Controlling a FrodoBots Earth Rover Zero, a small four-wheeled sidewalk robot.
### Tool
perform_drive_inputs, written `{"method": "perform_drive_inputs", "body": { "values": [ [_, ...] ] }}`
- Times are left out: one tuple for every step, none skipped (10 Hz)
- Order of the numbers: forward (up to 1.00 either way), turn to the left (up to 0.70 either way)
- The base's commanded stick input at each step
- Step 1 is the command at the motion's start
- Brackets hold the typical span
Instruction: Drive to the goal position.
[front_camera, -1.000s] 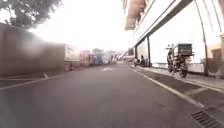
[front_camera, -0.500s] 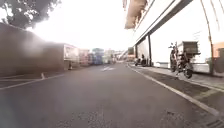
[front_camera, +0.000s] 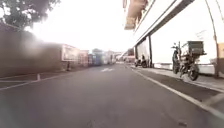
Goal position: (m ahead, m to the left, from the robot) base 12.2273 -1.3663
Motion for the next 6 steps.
{"method": "perform_drive_inputs", "body": {
  "values": [
    [0.45,0.0],
    [0.45,0.0],
    [0.45,0.0],
    [0.45,0.01],
    [0.45,0.0],
    [0.6,0.0]
  ]
}}
